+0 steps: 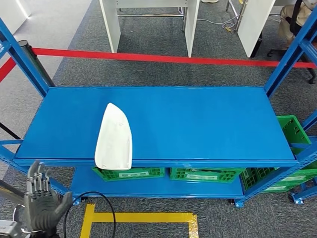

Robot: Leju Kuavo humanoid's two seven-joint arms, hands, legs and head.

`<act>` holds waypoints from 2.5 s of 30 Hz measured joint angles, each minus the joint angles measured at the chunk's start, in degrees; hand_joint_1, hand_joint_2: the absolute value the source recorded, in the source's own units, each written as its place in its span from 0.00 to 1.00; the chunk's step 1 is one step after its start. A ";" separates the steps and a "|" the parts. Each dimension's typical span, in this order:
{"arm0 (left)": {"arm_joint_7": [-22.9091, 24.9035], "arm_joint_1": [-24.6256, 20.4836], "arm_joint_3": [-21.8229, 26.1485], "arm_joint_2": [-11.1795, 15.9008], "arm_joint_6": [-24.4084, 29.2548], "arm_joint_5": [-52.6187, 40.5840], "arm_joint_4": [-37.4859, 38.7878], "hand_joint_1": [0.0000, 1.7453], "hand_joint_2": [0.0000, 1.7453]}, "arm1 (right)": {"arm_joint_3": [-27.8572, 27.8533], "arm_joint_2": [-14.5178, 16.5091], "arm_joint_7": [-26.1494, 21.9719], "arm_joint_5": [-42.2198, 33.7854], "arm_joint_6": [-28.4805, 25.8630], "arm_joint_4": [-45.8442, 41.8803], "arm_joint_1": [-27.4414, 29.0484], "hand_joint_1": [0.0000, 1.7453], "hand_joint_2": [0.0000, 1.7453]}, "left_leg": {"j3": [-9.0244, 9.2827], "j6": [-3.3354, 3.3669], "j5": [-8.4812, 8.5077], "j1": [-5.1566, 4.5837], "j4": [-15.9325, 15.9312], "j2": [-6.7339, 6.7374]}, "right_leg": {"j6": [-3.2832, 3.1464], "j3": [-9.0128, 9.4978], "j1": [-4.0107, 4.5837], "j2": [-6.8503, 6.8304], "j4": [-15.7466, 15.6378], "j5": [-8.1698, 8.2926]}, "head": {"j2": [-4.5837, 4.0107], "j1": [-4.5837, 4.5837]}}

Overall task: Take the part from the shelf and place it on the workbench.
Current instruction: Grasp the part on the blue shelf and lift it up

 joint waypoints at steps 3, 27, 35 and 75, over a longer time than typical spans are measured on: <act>0.62 0.88 -4.22 2.63 4.57 -9.24 0.15 0.00 1.00 | -0.01 0.00 0.14 1.14 0.37 0.19 -0.23 0.00 1.00 | 0.00 0.00 0.00 0.00 0.00 0.01 | 0.00 -0.01 0.00 -0.01 0.00 0.00 | 0.00 -0.01; 15.06 -2.90 -27.97 16.92 29.05 -26.80 2.66 0.00 1.00 | -0.41 -0.02 1.87 6.07 1.01 0.45 -0.81 0.00 1.00 | 0.00 0.00 0.03 0.00 0.00 0.00 | -0.01 0.00 0.00 -0.02 0.00 0.02 | 0.00 -0.01; 20.14 -8.48 -34.31 18.30 31.00 -31.75 6.65 0.00 1.00 | -0.49 -0.05 2.88 8.72 1.01 0.66 -1.27 0.00 1.00 | -0.01 0.01 0.05 -0.01 0.02 0.00 | -0.01 -0.01 0.00 -0.01 0.00 0.05 | 0.00 0.00; 38.97 -29.54 -32.91 12.14 35.71 -52.50 33.11 1.00 1.00 | -0.46 -0.52 6.17 16.11 1.63 1.14 -2.50 0.00 1.00 | -0.12 0.04 0.11 0.00 0.10 0.01 | 0.00 -0.07 0.00 0.00 0.02 0.11 | 0.00 0.00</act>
